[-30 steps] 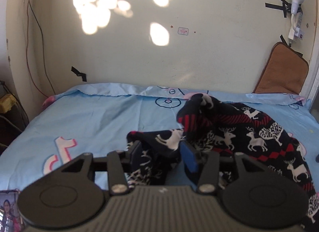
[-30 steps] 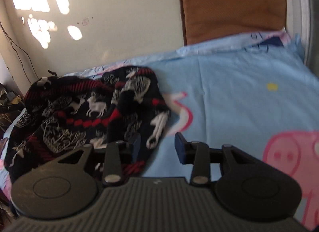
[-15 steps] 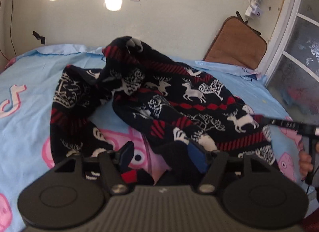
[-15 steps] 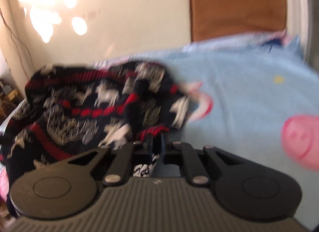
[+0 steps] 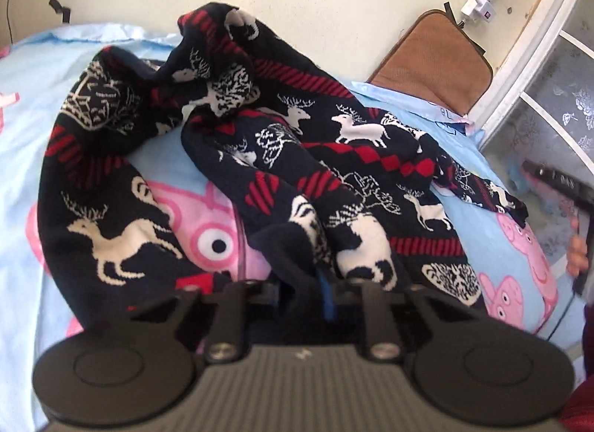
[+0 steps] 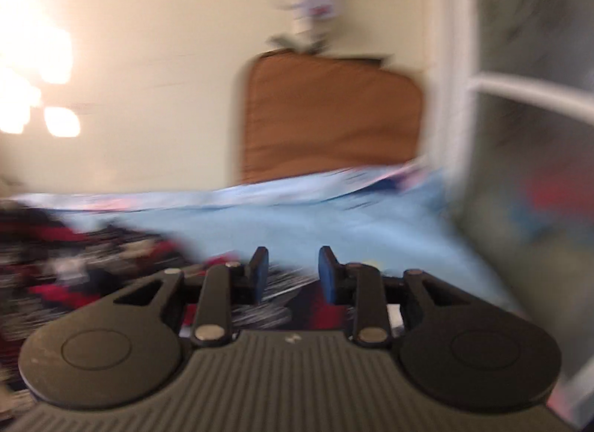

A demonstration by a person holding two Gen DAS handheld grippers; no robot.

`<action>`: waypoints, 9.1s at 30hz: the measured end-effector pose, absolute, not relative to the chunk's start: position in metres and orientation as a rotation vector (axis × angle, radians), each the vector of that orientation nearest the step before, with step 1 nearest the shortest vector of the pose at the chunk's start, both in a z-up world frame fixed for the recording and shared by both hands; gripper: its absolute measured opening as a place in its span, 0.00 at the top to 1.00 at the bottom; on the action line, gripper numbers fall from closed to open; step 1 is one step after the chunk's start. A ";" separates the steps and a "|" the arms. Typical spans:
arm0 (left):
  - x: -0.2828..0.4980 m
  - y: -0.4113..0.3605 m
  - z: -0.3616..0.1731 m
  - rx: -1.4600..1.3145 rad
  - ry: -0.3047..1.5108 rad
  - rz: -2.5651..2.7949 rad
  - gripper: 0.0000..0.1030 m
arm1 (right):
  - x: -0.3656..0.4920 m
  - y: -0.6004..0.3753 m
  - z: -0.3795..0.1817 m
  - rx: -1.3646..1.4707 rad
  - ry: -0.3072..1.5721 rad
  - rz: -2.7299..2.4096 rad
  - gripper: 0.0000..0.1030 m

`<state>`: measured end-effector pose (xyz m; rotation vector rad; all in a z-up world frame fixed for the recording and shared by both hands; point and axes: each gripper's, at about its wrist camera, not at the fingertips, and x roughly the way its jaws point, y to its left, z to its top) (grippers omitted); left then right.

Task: Fold small clothes

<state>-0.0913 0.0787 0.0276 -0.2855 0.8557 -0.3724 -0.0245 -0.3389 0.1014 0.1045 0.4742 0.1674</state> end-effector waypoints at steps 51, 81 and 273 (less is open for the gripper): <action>-0.011 0.186 0.078 -0.053 0.619 0.184 0.90 | 0.258 -0.130 0.079 -0.196 0.627 0.471 0.89; -0.023 0.215 0.060 -0.189 0.700 0.167 0.90 | 0.229 0.007 0.078 -0.219 0.529 0.612 0.87; 0.046 0.181 0.042 -0.669 0.642 -0.220 0.42 | 0.140 -0.129 0.091 0.325 0.681 0.676 0.60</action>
